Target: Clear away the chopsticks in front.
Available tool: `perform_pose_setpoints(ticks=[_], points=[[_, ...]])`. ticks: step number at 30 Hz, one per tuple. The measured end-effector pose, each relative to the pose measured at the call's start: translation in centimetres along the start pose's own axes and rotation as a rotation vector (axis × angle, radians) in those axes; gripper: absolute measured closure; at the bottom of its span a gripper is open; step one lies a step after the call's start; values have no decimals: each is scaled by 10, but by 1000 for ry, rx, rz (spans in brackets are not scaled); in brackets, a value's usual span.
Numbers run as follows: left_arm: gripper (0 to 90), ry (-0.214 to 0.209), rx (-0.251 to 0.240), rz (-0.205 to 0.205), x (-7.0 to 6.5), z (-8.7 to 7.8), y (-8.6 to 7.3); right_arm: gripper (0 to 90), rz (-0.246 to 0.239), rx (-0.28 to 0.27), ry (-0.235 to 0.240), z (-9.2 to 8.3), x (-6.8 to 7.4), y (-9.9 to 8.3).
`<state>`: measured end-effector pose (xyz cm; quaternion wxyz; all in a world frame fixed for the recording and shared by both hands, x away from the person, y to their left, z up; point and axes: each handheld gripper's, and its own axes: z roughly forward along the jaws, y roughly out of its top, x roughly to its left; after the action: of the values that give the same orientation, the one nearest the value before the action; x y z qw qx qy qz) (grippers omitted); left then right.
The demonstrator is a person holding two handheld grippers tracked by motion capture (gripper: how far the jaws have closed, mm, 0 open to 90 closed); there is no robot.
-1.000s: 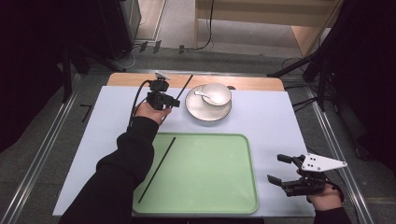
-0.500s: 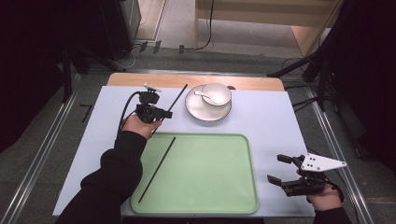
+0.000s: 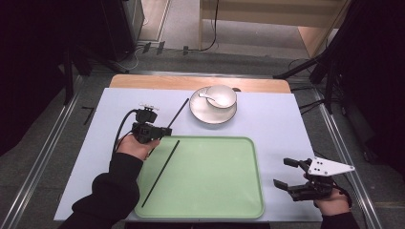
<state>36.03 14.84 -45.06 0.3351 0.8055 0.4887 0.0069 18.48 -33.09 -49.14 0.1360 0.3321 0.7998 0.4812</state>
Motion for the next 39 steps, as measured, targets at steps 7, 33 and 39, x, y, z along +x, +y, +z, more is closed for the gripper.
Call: perform_pose_setpoints(ticks=[7,33,39], points=[[860,-16,-14,5,-8,-8,-19,168,-3,1,0,0,0,0],[859,-24,89,-38,-31,-11,-91,167,-31,-8,13,3,0,4],[859,-10,133,-56,-33,-6,-105,167,-34,-9,15,6,-1,6]])
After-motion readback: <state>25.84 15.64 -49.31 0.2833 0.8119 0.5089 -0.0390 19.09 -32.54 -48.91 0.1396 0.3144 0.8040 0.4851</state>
